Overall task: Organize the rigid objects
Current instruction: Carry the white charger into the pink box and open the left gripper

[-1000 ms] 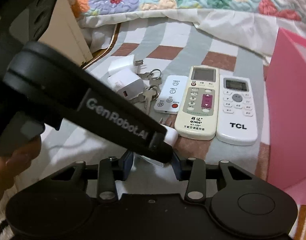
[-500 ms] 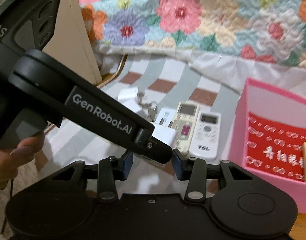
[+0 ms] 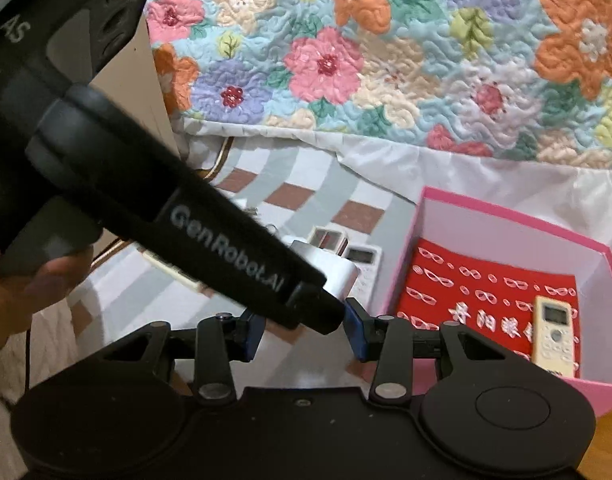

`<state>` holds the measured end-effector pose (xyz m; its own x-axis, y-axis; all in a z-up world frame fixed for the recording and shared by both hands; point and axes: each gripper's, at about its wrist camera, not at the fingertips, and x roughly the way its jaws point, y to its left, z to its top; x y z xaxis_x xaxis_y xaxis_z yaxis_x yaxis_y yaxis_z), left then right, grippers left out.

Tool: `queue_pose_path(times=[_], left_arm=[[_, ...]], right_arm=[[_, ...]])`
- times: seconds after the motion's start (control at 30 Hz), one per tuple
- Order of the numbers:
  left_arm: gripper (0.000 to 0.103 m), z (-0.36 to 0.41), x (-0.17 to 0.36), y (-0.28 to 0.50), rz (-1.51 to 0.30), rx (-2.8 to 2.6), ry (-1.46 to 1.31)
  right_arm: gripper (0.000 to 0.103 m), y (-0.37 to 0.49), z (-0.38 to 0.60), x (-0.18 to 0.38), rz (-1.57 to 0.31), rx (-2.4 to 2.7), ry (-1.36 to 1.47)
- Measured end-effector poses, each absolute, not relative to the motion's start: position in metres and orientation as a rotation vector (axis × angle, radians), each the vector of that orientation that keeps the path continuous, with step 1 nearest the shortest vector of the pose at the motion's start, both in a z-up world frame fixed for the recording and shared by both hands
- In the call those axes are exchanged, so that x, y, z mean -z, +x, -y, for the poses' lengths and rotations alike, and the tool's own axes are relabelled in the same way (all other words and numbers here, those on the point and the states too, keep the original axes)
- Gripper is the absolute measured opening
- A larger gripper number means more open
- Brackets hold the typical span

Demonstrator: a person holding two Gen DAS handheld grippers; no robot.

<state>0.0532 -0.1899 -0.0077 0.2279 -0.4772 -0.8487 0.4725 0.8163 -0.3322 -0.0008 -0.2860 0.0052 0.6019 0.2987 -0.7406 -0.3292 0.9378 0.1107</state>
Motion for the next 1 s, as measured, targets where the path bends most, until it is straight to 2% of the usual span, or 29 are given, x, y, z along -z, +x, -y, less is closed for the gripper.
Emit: queue_pose_path(times=[0.33,0.43,0.7,1.0], left_arm=[[0.042,0.258,0.004,0.081,-1.252,0.707,-0.023],[0.041,0.271,0.017,0.100,-1.296,0.722,-0.162],[0.041,0.316,0.053,0.141,-1.368,0.669,-0.167],[0.041,0.348,0.113,0.171,-1.557,0.622,-0.146]], right_arm=[[0.048,0.013,0.340,-0.024,-0.854,-0.316,-0.072],[0.047,0.031,0.358,-0.022,-0.893,-0.267,-0.118],[0.043,0.068,0.405,0.014,-0.990,-0.253,-0.055],[0.043,0.093,0.435,0.069,-1.101,-0.129,0.162]])
